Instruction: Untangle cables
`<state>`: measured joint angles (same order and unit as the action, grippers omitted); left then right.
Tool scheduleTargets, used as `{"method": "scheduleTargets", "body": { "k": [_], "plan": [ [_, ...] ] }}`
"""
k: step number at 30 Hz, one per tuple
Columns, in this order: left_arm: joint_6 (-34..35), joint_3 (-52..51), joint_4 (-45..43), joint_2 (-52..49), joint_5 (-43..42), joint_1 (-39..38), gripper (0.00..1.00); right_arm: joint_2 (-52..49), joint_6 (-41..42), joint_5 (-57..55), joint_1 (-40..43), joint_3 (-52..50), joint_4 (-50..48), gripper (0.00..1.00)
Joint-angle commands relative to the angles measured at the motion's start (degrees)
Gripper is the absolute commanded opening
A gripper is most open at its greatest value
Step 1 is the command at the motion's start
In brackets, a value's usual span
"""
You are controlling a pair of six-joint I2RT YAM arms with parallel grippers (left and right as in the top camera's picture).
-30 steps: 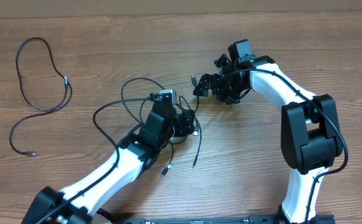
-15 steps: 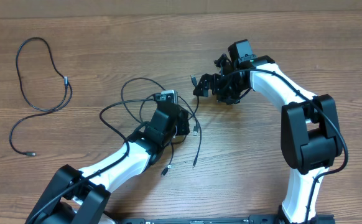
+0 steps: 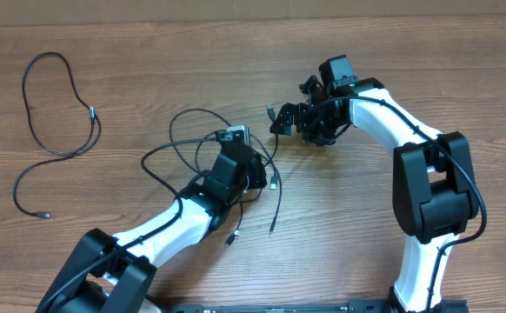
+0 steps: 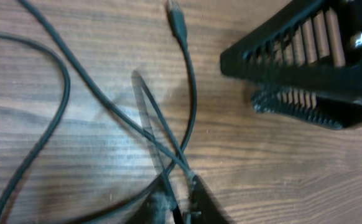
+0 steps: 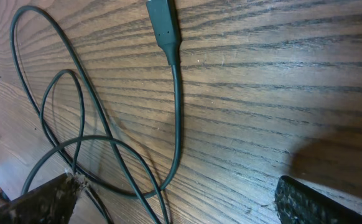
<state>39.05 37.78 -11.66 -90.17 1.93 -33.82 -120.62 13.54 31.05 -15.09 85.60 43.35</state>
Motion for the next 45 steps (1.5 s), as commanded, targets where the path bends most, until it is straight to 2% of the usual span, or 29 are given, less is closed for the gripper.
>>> {"method": "scheduleTargets", "body": {
  "k": [1, 9, 16, 23, 28, 31, 35, 38, 39, 40, 43, 45],
  "plan": [
    [-0.07, 0.22, -0.96, -0.68, -1.79, -0.57, 0.04, -0.24, 0.15, -0.35, -0.37, 1.36, -0.17, 1.00],
    [-3.32, 0.22, -14.03, 1.09, -11.50, 1.64, 0.04, -0.24, 0.15, -0.35, -0.37, 1.36, -0.17, 1.00],
    [-3.26, 0.22, -24.85, 2.67, -15.87, 5.20, 0.04, -0.24, 0.15, -0.35, -0.37, 1.36, -0.17, 1.00],
    [-3.32, 0.22, -21.29, 2.67, -24.70, 6.93, 0.04, -0.24, 0.15, -0.35, -0.37, 1.36, -0.17, 1.00],
    [-4.74, 0.22, -17.42, 2.67, -27.45, 9.40, 0.04, -0.24, 0.15, -0.33, -0.37, 1.36, -0.20, 1.00],
    [-4.81, 0.22, -21.07, 2.67, -36.96, 12.07, 0.04, -0.24, 0.15, -0.35, -0.37, 1.36, -0.22, 1.00],
    [-2.75, 0.22, -33.11, 2.69, -54.75, 17.46, 0.04, -0.24, 0.22, -0.98, -0.35, 1.36, 0.00, 1.00],
    [5.70, 0.22, -35.71, 2.69, -58.16, 20.76, 0.04, -0.24, 2.78, -1.79, 0.59, 1.38, 1.03, 1.00],
    [6.43, 0.22, -34.38, 2.67, -58.38, 21.62, 0.04, -0.24, 2.25, 1.99, 1.11, 1.49, 1.77, 1.00],
    [6.29, 0.20, -32.20, 2.67, -58.23, 22.16, 0.04, -0.24, -1.31, 7.98, 1.60, 1.60, 2.08, 1.00],
    [3.72, 0.20, -22.67, 2.67, -55.69, 23.15, 0.04, -0.24, -20.52, 30.03, 2.82, 1.81, 5.40, 1.00],
    [0.42, 0.20, -18.03, 2.67, -55.34, 23.50, 0.04, -0.24, -24.74, 33.18, 3.34, 1.81, 7.21, 1.00]
  ]
}}
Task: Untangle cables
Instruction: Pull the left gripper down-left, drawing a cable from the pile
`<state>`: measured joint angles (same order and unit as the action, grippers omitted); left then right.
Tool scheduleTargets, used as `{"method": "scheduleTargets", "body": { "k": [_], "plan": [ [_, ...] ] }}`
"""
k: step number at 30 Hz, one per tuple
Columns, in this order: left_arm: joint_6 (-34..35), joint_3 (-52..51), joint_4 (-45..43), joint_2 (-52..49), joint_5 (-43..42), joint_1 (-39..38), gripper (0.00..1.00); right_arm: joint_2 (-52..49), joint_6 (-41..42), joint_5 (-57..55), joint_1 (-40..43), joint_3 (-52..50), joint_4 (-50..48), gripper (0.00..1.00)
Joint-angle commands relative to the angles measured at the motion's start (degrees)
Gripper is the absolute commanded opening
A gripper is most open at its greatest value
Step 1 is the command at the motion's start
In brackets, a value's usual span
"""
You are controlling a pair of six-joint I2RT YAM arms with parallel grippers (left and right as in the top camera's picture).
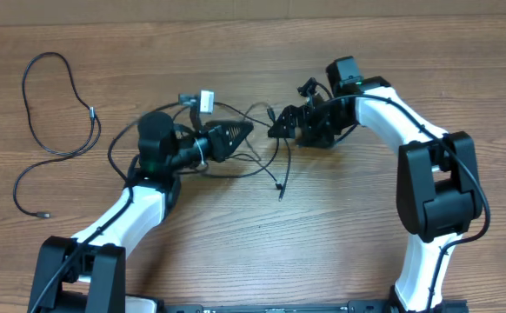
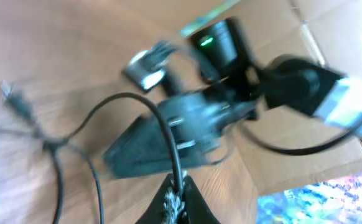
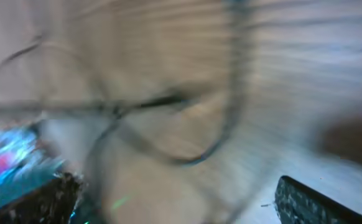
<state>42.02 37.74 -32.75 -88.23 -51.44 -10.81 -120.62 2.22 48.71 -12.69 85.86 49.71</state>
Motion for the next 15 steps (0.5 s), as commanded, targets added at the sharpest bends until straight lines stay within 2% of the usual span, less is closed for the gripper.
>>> {"method": "scheduleTargets", "body": {
  "k": [1, 5, 8, 12, 15],
  "plan": [
    [-3.91, 0.24, 4.61, 0.72, -1.97, 0.59, 0.04, -0.24, -13.40, 15.04, 1.25, 1.55, 0.81, 1.00],
    [-5.92, 0.24, 6.67, 0.72, -2.43, 0.70, 0.04, -0.24, -10.84, 8.50, 2.21, 1.55, -1.75, 1.00],
    [-6.19, 0.24, 7.32, 0.72, -2.60, 0.70, 0.04, -0.24, -1.20, -3.74, 2.43, 1.55, -4.02, 1.00],
    [-9.99, 0.24, 10.56, 0.72, -2.27, 0.74, 0.04, -0.24, 11.28, -21.57, 2.43, 1.53, -3.93, 1.00],
    [-13.38, 0.24, 18.08, 0.72, 2.08, 0.72, 0.04, -0.24, 13.57, -24.94, 2.40, 1.53, -3.80, 1.00]
  ]
}}
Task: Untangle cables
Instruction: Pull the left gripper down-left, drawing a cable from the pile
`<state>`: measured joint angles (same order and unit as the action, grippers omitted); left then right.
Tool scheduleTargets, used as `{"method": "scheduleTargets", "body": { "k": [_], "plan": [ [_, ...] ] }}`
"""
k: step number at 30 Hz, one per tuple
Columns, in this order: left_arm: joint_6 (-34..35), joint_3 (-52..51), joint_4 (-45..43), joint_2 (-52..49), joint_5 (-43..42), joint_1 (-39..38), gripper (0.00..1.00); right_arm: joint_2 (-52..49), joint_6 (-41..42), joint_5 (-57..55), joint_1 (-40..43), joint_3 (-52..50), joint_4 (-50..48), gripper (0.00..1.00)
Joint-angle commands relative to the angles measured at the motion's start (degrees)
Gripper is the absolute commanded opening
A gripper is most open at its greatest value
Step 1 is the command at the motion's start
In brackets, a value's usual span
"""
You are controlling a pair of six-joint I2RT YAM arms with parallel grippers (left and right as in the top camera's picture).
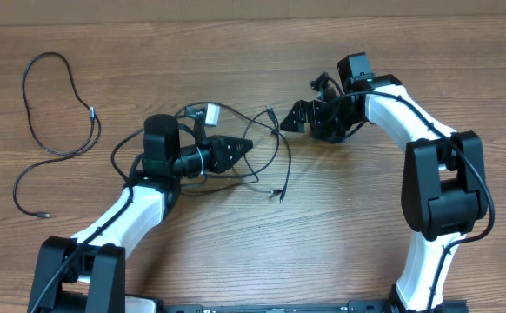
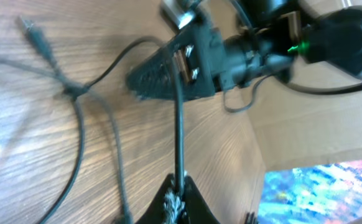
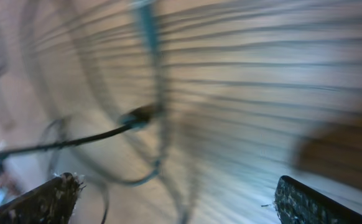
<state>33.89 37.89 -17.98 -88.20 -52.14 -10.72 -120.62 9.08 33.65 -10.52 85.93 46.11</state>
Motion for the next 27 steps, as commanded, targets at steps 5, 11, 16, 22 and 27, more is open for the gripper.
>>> {"method": "scheduleTargets", "body": {
  "k": [5, 11, 16, 22, 27],
  "plan": [
    [-8.72, 0.09, 21.75, 0.70, 17.05, 0.66, 0.04, -0.24, 7.43, -9.84, -0.46, 1.46, -0.20, 1.00],
    [-13.07, 0.09, 30.93, 1.05, 23.82, 0.66, 0.04, -0.24, 7.45, -9.84, -1.64, 1.46, -0.57, 1.00],
    [-13.11, 0.11, 31.15, 4.61, 23.91, 0.79, 0.04, -0.24, 7.43, -9.86, -2.67, 1.46, -0.92, 1.00],
    [-10.27, 0.11, 33.44, 15.30, 27.67, 2.01, 0.04, -0.24, 7.43, -9.88, -3.34, 1.46, -1.09, 1.00],
    [-9.46, 0.11, 40.26, 23.23, 36.61, 2.12, 0.04, -0.24, 7.43, -9.86, -3.34, 1.46, -1.09, 1.00]
  ]
}}
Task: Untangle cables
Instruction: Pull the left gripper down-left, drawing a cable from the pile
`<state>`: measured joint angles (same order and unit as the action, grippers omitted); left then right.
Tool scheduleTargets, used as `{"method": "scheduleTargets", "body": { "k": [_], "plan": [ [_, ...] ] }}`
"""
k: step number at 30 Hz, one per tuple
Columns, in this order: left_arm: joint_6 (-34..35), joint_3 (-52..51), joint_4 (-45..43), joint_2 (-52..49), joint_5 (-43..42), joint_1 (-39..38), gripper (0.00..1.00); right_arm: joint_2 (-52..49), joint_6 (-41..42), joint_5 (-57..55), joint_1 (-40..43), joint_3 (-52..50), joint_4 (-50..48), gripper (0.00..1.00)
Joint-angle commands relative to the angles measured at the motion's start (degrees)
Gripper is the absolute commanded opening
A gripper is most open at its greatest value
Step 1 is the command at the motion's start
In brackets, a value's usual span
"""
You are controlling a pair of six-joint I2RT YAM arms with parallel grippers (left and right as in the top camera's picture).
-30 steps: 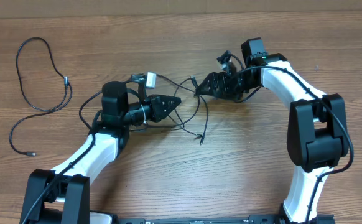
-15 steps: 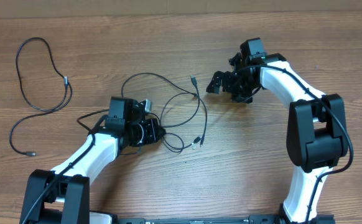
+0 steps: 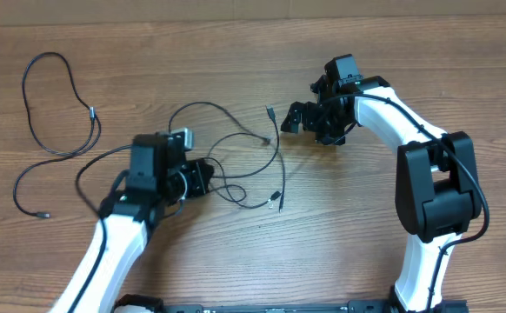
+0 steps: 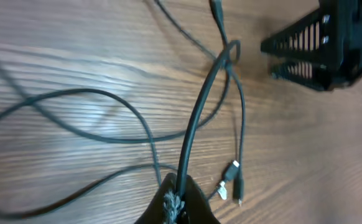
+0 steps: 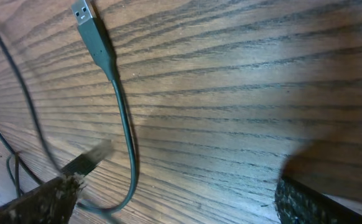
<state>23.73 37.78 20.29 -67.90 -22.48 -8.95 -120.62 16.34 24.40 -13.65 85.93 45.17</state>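
A loose tangle of thin black cables (image 3: 275,202) lies mid-table, its loops running from my left gripper toward the right one. My left gripper (image 3: 203,178) is low at the tangle's left side and shut on one black strand (image 4: 196,118), which rises from the jaws (image 4: 176,202) toward the right gripper (image 4: 318,43). Two small plugs (image 4: 234,180) lie beside that strand. My right gripper (image 3: 295,120) stands open at the tangle's upper right. Between its fingers (image 5: 181,199) is bare wood, with a USB plug (image 5: 84,15) and its cable ahead of it.
A separate thin black cable (image 3: 92,113) lies alone in a long loop at the far left of the wooden table (image 3: 236,261). Cardboard runs along the table's far edge.
My left arm has drawn back to the left and toward the near edge, still shut on the strand. The cables lie lower and more spread out. The right gripper has shifted slightly left.
My left gripper was down in the tangle close to the open right gripper, its jaws on a strand. Then it was further left, pointing right with the strand raised. Now it is lower and nearer, and the loops are wider apart.
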Motion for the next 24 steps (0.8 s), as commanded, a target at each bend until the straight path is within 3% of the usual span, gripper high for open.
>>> {"method": "scheduleTargets", "body": {
  "k": [1, 9, 16, 24],
  "plan": [
    [0.72, 0.22, 3.39, 3.61, 8.22, 0.35, 0.04, -0.24, 0.17, -0.61, -0.22, 1.46, -0.15, 1.00],
    [0.70, 0.15, 13.29, 1.11, 12.17, 0.31, 0.04, -0.24, 0.17, -0.63, -0.22, 1.46, -0.33, 1.00],
    [0.81, 0.15, 16.31, -4.04, 20.65, 0.31, 0.04, -0.24, 0.17, -0.61, -0.22, 1.46, -0.33, 1.00],
    [10.23, -0.31, 16.76, -13.29, 27.39, 0.31, 0.04, -0.24, 0.17, -0.55, -0.22, 1.46, -0.24, 1.00]
  ]
}}
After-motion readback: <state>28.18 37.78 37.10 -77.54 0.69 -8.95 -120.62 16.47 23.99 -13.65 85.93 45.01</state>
